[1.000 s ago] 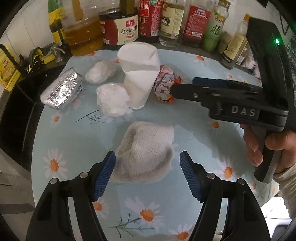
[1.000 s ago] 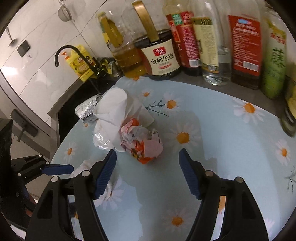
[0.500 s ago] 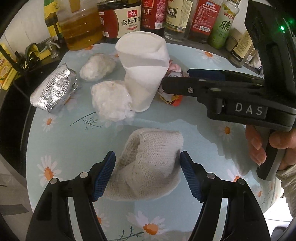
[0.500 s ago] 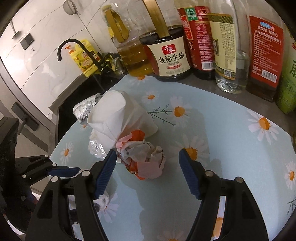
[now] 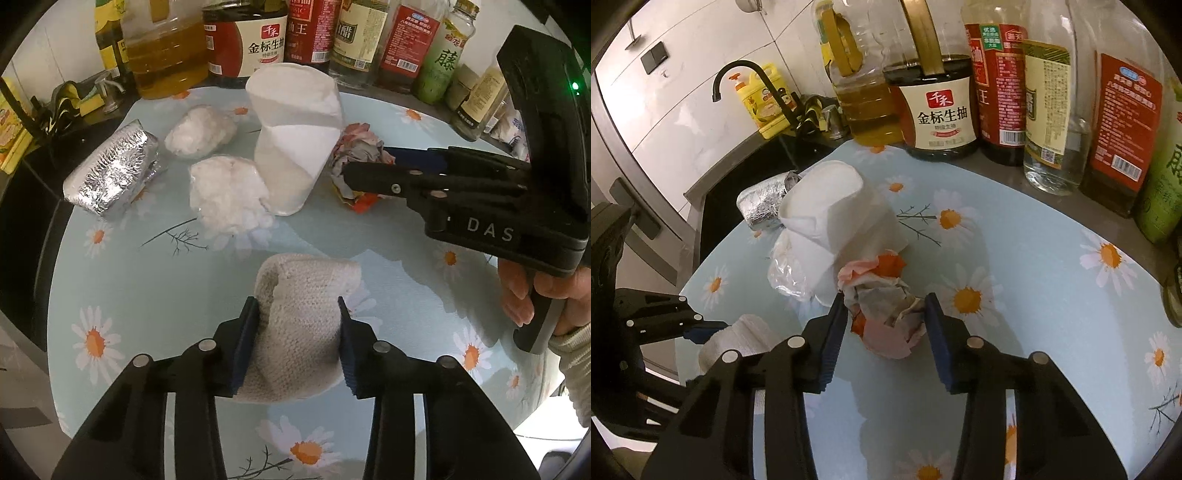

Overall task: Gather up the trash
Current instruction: 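Grasp the crumpled pink wrapper with the right gripper while the left gripper grasps the grey cloth, then carry the pink wrapper and grey cloth down over the bin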

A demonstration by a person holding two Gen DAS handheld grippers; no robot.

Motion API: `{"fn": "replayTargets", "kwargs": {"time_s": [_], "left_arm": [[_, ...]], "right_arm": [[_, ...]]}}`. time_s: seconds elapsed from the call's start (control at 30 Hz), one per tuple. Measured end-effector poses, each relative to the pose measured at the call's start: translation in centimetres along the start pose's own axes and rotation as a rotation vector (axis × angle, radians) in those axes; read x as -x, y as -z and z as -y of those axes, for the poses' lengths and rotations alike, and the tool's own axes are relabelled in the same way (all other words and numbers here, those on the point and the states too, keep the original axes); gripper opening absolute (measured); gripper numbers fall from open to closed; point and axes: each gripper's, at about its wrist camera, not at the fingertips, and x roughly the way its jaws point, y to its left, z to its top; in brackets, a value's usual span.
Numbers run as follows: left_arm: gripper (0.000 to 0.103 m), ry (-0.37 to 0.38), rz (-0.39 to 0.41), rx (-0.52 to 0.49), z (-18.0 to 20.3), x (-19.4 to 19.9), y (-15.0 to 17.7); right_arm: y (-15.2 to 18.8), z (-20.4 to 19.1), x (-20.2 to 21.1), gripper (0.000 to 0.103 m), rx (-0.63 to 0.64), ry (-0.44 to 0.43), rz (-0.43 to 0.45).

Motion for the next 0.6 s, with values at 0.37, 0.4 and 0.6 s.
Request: {"fn": "replayTargets", "kwargs": {"time_s": [0.37,0.4,0.6], "left_arm": [[0.036,0.018,0.041,-0.001,-0.3,1.9,1.3],[0.036,0.018,0.046,-0.004,-0.3,2.2,1.4],[0.036,0.041,0.092,-0.023,-0.6,4.1,2.2]], "right_arm": [[2.1,-0.4,2.3,0.043,-0.049,0.027,0.014],[2.3,-0.5,2.4,0.043,-0.053,0.029,0.014],[3.7,-2.1,3.9,0.043,-0.064,0.058,0.022]]}}
